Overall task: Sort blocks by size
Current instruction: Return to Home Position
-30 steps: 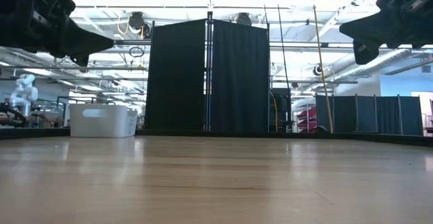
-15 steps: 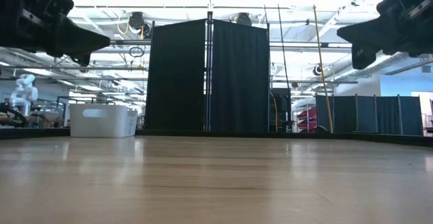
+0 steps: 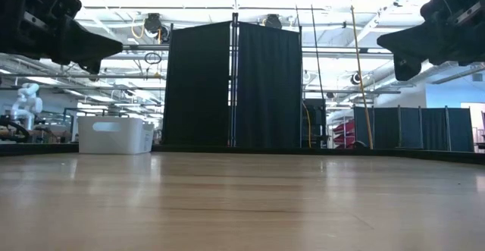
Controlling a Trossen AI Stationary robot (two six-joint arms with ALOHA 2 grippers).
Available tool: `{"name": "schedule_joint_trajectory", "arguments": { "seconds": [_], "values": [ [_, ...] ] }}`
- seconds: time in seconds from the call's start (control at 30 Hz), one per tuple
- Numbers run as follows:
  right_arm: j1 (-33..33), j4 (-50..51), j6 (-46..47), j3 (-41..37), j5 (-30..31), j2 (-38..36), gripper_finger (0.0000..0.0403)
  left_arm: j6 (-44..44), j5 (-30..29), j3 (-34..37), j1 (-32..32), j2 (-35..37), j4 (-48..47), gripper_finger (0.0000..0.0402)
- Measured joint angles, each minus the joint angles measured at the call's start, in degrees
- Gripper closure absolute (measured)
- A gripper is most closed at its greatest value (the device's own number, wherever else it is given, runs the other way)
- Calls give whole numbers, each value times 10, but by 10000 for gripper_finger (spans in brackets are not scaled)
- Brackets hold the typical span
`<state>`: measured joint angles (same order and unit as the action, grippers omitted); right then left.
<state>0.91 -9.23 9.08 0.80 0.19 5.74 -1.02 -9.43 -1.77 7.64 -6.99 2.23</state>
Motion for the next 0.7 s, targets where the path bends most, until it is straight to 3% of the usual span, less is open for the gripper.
{"name": "schedule_joint_trajectory", "arguments": {
  "seconds": [0.5, 0.7],
  "values": [
    [0, 0, -12, 1, 11, -4, 403, -9, 3, 14, 0, 27, 1, 402],
    [0, 50, -22, 1, 27, -48, 403, -8, 3, 14, 0, 27, 0, 402]
  ]
}}
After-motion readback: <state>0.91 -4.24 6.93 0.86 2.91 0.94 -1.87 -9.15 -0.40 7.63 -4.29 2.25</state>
